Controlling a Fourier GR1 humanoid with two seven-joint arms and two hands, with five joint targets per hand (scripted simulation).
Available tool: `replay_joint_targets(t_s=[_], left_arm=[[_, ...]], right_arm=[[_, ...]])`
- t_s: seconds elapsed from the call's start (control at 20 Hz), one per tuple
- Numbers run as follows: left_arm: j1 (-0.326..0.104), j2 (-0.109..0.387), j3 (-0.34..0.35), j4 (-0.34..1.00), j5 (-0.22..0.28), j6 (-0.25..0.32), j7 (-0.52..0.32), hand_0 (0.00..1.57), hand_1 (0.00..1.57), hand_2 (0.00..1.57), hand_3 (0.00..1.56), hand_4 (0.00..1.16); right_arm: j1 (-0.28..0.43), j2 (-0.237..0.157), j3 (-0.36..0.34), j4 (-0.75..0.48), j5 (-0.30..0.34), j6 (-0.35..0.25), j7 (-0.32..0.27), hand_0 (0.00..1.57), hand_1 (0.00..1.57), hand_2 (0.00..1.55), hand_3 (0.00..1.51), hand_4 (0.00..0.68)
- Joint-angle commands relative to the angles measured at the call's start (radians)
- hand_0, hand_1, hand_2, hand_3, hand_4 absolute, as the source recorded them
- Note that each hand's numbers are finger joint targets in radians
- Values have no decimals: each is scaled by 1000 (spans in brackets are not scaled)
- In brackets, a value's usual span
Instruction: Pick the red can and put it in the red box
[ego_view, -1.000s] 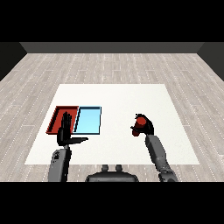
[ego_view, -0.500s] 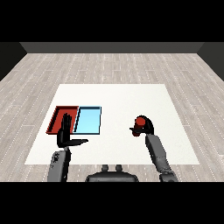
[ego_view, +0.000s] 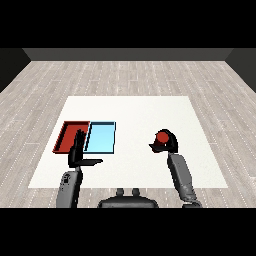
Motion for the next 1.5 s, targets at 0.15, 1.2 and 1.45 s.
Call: replay_joint_targets(t_s=[0.15, 1.2, 1.45], left_arm=[[29, -42, -164, -62, -40, 75, 66, 0, 0, 0, 0, 0], [-262, -42, -425, 165, 47, 265, 138, 0, 0, 0, 0, 0], [-230, -43, -454, 121, 51, 267, 167, 0, 0, 0, 0, 0]], right_arm=[[74, 10, 25, -161, -5, 5, 17, 1437, 1437, 1449, 1414, 649], [-104, 91, 393, -217, -53, -397, 92, 1392, 1392, 1403, 1393, 636], [-123, 91, 470, -139, -101, -418, 14, 1387, 1387, 1407, 1396, 611]])
